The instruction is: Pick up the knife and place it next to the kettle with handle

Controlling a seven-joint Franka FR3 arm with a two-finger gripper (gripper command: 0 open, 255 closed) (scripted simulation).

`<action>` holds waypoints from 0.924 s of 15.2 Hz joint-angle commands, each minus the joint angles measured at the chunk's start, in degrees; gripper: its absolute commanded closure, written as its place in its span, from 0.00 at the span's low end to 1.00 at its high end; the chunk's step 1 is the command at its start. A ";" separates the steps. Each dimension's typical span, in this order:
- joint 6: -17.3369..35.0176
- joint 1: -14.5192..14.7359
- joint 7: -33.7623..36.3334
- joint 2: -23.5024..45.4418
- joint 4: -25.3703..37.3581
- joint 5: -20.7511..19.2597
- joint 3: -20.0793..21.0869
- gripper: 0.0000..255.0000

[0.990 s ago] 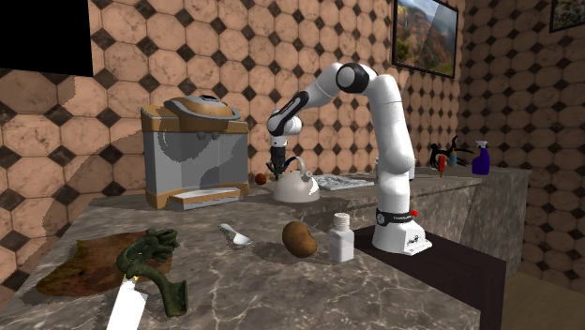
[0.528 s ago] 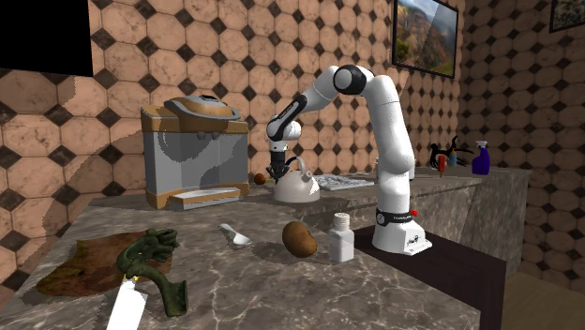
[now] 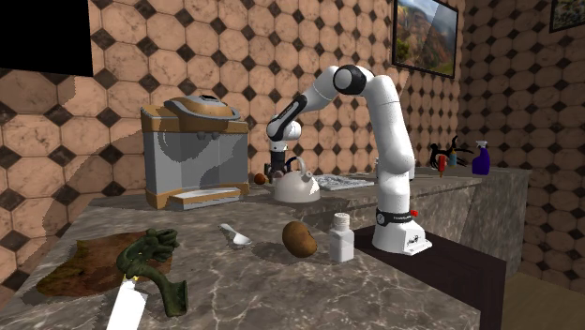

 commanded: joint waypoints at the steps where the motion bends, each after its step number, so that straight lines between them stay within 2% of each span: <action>1: 0.00 0.00 0.00 0.00 0.00 0.00 0.00 0.00; 2: -0.01 -0.01 -0.01 0.01 0.01 0.00 0.00 0.00; 6: -6.40 0.66 1.59 -4.02 2.79 -2.38 -0.66 0.00; 14: -6.40 0.64 1.60 -4.02 2.79 -2.39 -0.65 0.00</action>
